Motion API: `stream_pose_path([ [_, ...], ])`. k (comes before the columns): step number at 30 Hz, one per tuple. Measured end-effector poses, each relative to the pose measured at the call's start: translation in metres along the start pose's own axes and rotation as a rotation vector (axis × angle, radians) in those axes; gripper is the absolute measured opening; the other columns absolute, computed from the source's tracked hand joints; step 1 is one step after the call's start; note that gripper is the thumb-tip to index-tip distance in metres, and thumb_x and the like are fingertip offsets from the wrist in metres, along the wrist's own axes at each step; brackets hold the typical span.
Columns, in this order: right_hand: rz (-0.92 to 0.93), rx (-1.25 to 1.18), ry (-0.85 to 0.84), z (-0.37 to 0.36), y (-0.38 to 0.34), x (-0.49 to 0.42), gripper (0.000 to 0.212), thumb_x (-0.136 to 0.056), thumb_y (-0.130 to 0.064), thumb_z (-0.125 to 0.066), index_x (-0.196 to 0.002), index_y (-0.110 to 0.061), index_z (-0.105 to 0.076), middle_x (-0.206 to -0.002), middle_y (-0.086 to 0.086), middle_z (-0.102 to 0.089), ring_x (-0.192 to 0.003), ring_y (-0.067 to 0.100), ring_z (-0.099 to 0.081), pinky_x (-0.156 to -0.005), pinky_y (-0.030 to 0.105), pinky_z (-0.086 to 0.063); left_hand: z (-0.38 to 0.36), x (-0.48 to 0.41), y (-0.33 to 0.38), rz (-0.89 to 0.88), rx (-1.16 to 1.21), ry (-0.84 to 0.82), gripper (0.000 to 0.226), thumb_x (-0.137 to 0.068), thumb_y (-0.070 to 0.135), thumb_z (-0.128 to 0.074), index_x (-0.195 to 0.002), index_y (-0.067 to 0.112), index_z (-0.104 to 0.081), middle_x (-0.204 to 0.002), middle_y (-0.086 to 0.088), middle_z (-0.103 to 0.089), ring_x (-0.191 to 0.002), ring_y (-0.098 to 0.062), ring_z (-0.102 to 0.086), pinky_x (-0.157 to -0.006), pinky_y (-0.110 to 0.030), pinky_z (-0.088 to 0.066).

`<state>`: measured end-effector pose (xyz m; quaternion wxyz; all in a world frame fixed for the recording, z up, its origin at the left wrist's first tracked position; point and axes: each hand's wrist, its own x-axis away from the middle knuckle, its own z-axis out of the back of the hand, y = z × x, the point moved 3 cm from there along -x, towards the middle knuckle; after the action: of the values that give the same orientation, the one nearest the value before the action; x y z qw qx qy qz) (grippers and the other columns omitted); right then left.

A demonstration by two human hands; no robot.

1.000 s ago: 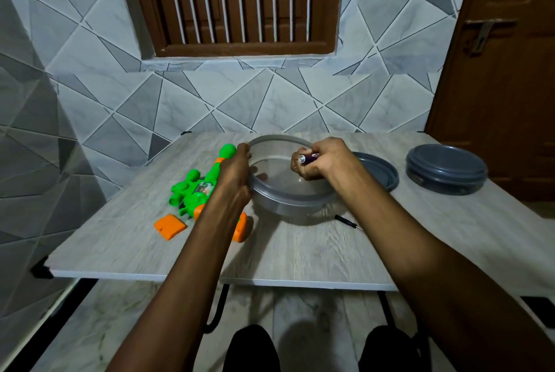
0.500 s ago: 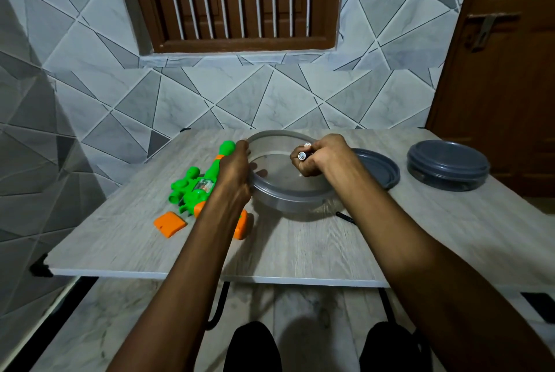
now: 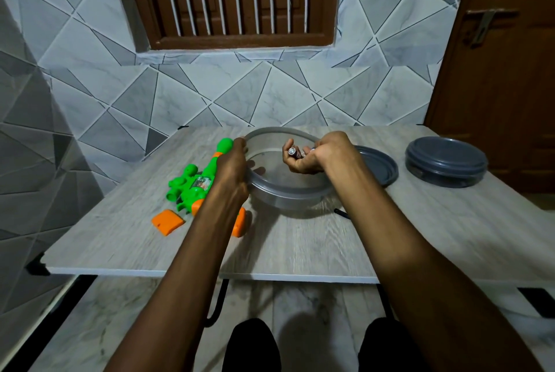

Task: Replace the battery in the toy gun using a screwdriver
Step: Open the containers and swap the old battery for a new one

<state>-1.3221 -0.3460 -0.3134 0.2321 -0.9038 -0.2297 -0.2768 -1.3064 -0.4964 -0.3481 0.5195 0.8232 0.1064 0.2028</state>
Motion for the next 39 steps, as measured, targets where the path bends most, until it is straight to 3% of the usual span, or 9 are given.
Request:
stream_pose_path([
  [3,-0.002,0.082,-0.003,-0.004,0.001,-0.013,0.016,-0.093,-0.016,-0.038,-0.083,-0.008,-0.046,-0.076,0.001,-0.046,-0.050,0.014,-0.039,-0.041,0.020,-0.039,0.001,-0.001,0.000,0.003,0.006,-0.001,0.038,-0.097,0.034,-0.051,-0.127,0.012,-0.057,-0.135,-0.014,-0.056,-0.101,-0.032,-0.056,-0.073,-0.043,-0.055],
  [9,0.114,0.578,-0.154,-0.001,0.007,-0.012,0.032,-0.096,-0.028,-0.047,-0.070,-0.010,-0.054,-0.055,0.000,-0.037,-0.035,0.008,-0.027,-0.030,0.012,-0.020,0.002,0.000,0.000,-0.004,0.005,-0.005,0.033,-0.098,0.034,-0.050,-0.123,0.013,-0.057,-0.135,-0.014,-0.056,-0.115,-0.036,-0.057,-0.074,-0.044,-0.054],
  [14,0.215,0.643,-0.203,0.001,0.004,-0.015,0.031,-0.093,-0.030,-0.050,-0.066,-0.016,-0.048,-0.046,-0.003,-0.036,-0.029,0.007,-0.021,-0.029,0.011,-0.014,0.001,0.001,0.001,-0.011,-0.005,-0.008,0.025,-0.097,0.033,-0.051,-0.113,0.016,-0.058,-0.135,-0.014,-0.055,-0.112,-0.037,-0.058,-0.085,-0.050,-0.053],
  [18,0.163,0.425,-0.160,0.007,-0.001,-0.019,0.030,-0.093,-0.023,-0.055,-0.067,-0.012,-0.044,-0.049,-0.002,-0.035,-0.027,0.007,-0.025,-0.027,0.013,-0.017,0.002,0.001,-0.003,-0.006,-0.007,-0.010,0.038,-0.098,0.035,-0.050,-0.127,0.012,-0.057,-0.136,-0.013,-0.054,-0.123,-0.039,-0.054,-0.083,-0.049,-0.053],
  [21,0.176,0.329,-0.142,0.010,-0.002,-0.025,0.040,-0.096,-0.032,-0.056,-0.066,-0.009,-0.044,-0.046,-0.002,-0.031,-0.025,0.008,-0.025,-0.028,0.013,-0.018,0.002,0.001,-0.004,-0.001,-0.005,-0.017,0.040,-0.098,0.037,-0.050,-0.128,0.012,-0.057,-0.136,-0.013,-0.054,-0.123,-0.038,-0.054,-0.078,-0.046,-0.053],
  [28,0.224,0.130,-0.145,0.009,0.004,-0.008,0.027,-0.100,-0.009,-0.050,-0.073,-0.010,-0.049,-0.061,-0.001,-0.038,-0.053,0.008,-0.031,-0.056,0.022,-0.031,0.001,0.000,-0.006,0.008,0.006,-0.034,0.040,-0.098,0.037,-0.050,-0.128,0.013,-0.057,-0.135,-0.012,-0.055,-0.122,-0.037,-0.055,-0.075,-0.045,-0.054],
  [32,0.196,0.260,-0.169,0.010,0.016,0.003,0.035,-0.101,-0.002,-0.038,-0.066,-0.009,-0.038,-0.063,0.004,-0.032,-0.056,0.014,-0.029,-0.061,0.027,-0.031,0.001,-0.003,-0.009,-0.001,0.026,-0.012,0.040,-0.096,0.038,-0.053,-0.125,0.013,-0.059,-0.134,-0.014,-0.055,-0.121,-0.039,-0.055,-0.069,-0.043,-0.054],
  [37,0.272,0.744,-0.107,0.016,0.037,-0.006,0.028,-0.099,0.003,-0.044,-0.072,-0.007,-0.044,-0.068,0.009,-0.038,-0.054,0.015,-0.034,-0.037,0.020,-0.044,0.000,-0.006,-0.012,-0.032,0.026,0.019,0.031,-0.093,0.035,-0.056,-0.113,0.011,-0.060,-0.130,-0.019,-0.058,-0.100,-0.034,-0.058,-0.068,-0.041,-0.054],
  [39,0.248,0.839,-0.102,0.016,0.040,-0.005,0.026,-0.098,0.005,-0.045,-0.074,-0.005,-0.047,-0.072,0.010,-0.043,-0.057,0.014,-0.036,-0.041,0.022,-0.047,-0.002,-0.007,-0.015,-0.033,0.025,0.015,0.035,-0.092,0.035,-0.056,-0.116,0.010,-0.060,-0.129,-0.018,-0.059,-0.094,-0.029,-0.058,-0.067,-0.041,-0.055],
])
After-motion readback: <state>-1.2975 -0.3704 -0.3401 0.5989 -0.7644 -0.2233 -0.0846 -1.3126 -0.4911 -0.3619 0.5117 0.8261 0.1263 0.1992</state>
